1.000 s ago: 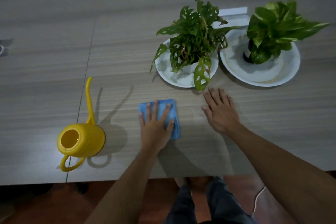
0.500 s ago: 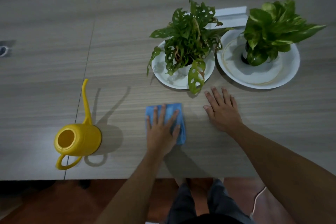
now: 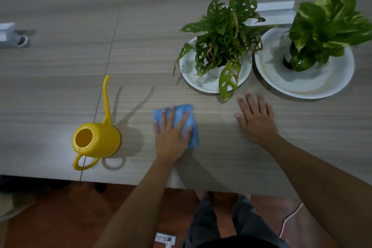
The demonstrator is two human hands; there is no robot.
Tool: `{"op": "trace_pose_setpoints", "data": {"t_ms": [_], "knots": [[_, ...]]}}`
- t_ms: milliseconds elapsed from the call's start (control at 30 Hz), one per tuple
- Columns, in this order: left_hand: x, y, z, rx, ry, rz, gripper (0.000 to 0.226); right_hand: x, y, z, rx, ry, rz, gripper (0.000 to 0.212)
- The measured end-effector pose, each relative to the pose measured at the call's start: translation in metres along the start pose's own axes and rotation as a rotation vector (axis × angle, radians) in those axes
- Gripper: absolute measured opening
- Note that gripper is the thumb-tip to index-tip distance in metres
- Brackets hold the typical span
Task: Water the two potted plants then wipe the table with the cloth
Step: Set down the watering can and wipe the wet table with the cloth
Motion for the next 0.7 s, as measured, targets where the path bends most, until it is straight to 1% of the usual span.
{"op": "trace_pose_setpoints", "data": {"t_ms": [33,100,167,200,233,300,333,400,433,500,567,633,700], "knots": [[-0.025,0.004,0.004,0.042,0.079,0.003,0.057,0.0,0.0,0.0,0.0,0.006,0.001,0.062],[-0.045,0.003,0.031,0.083,0.149,0.039,0.056,-0.001,0.0,0.0,0.014,0.014,-0.006,0.062],[-0.019,-0.005,0.066,0.056,0.165,0.051,0.056,-0.001,0.001,0.001,0.012,0.007,-0.015,0.063],[0.008,-0.01,0.077,0.017,0.13,0.07,0.056,-0.001,0.0,0.001,0.006,0.001,-0.008,0.063],[0.039,-0.017,0.084,-0.029,0.063,0.085,0.057,-0.001,0.0,0.001,-0.001,-0.004,-0.001,0.063],[0.093,-0.025,0.082,-0.071,-0.097,0.091,0.058,-0.001,0.001,0.0,-0.005,-0.01,0.004,0.064],[0.107,-0.023,0.071,-0.094,-0.156,0.095,0.059,-0.001,0.001,0.0,-0.003,-0.012,0.009,0.064],[0.106,-0.016,0.039,-0.121,-0.217,0.077,0.059,-0.001,0.002,0.0,0.016,-0.008,0.016,0.064],[0.092,-0.013,0.024,-0.121,-0.2,0.057,0.059,-0.002,0.003,0.001,0.022,-0.004,0.016,0.064],[0.047,-0.007,0.009,-0.082,-0.064,0.027,0.059,-0.001,0.002,0.0,0.019,-0.001,0.021,0.064],[0.011,-0.004,0.023,-0.009,0.041,0.028,0.057,0.001,0.003,0.001,0.014,0.008,0.035,0.065],[0.012,-0.009,0.055,-0.004,0.084,0.032,0.056,0.004,0.003,0.001,0.001,0.013,0.055,0.065],[0.046,-0.015,0.079,-0.054,0.043,0.06,0.056,0.004,0.004,0.002,-0.013,0.013,0.053,0.067]]}}
Point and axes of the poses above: each hand's wrist, its own z-axis away from the middle knuckle, its own y-axis out of the back of the hand, x = y × z, the point moved 7 cm from there along -z, towards the middle knuckle, and after that the axes turned 8 degrees about -x, right-handed, at the moved point
